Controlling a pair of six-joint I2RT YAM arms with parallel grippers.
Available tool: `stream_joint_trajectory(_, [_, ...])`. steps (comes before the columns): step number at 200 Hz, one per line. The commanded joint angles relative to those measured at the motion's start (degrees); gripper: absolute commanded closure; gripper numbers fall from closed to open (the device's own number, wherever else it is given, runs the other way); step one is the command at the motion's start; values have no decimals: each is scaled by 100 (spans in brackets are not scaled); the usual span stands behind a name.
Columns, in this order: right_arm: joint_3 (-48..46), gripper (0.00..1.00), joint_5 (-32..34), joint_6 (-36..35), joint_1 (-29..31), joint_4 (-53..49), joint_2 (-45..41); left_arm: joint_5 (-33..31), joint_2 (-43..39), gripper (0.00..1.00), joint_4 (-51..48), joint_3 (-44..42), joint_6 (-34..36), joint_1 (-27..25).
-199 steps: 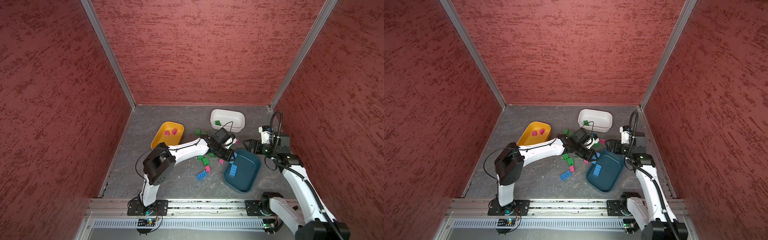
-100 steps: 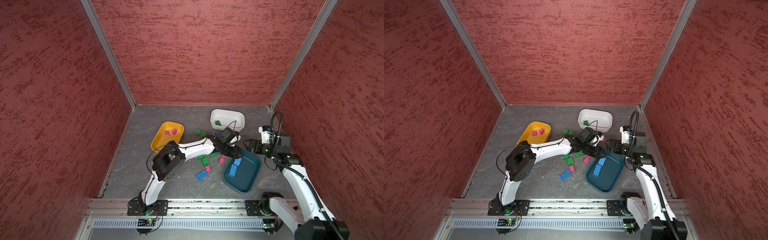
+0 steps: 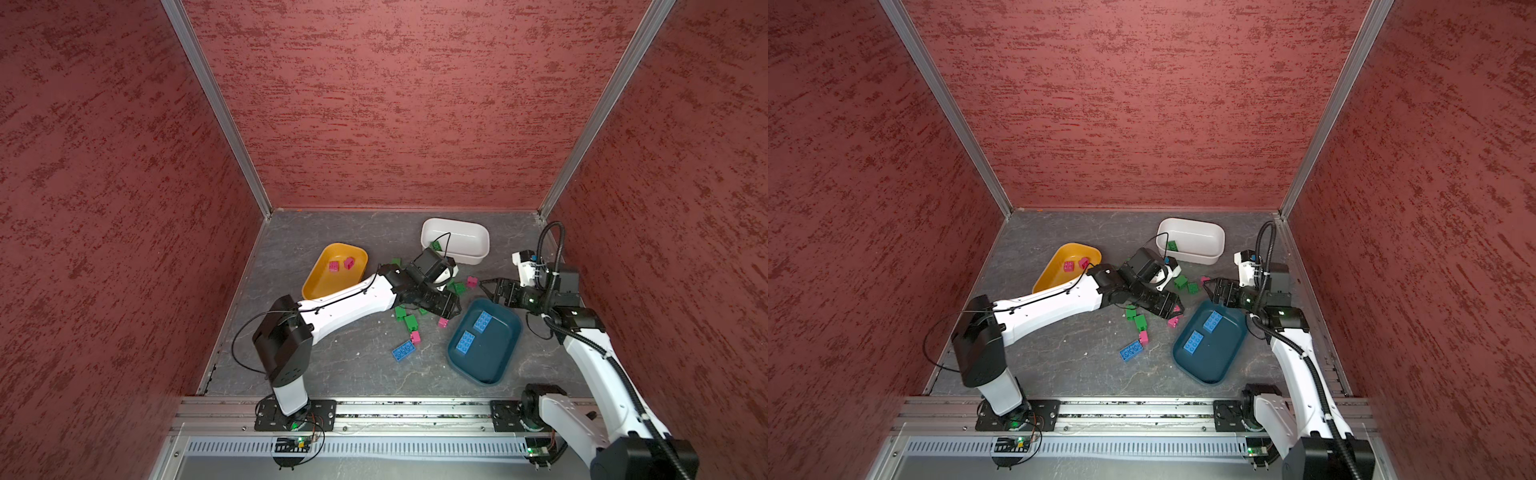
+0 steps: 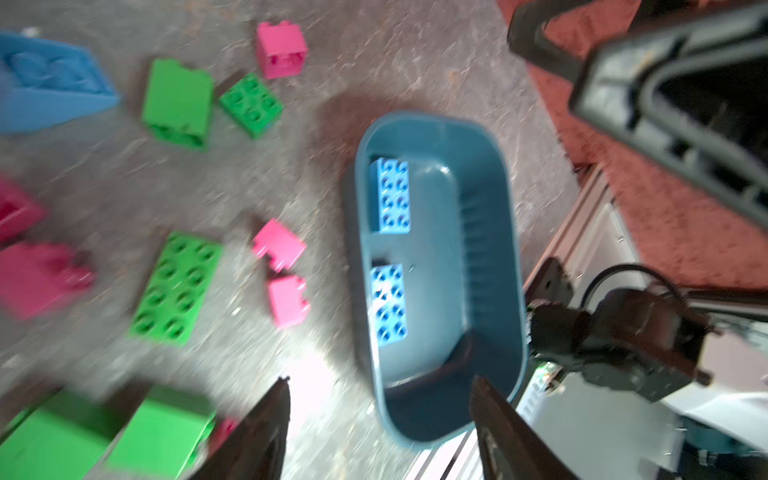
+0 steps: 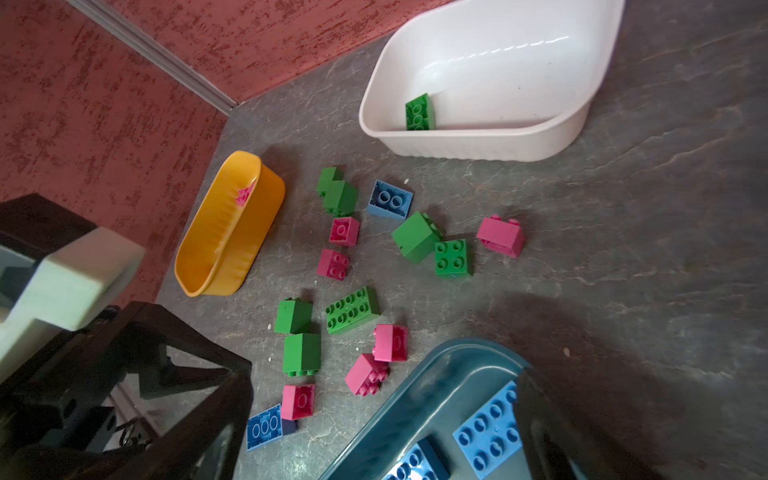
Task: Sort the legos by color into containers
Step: 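Move the left gripper to a dark blue brick and grasp it, then carry the dark blue brick to the teal tray and release it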
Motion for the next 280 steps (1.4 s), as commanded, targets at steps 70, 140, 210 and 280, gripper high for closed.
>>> stream_joint_trajectory(70, [-334,1,-20,229,860,414,-78,-1120,-608,26,-370,-1922,1152,-209])
stream_joint_trajectory(140, [-340,1,137,167,976,274,-100,-1258,-113,29,161,-2351,1410,-528])
stream_joint_trajectory(210, [-274,1,416,46,970,11,-196,-1379,43,70,67,-2204,1413,-534])
stream_joint_trajectory(280, [11,1,1120,10,842,-242,-190,-474,-548,71,-225,-1068,862,-180])
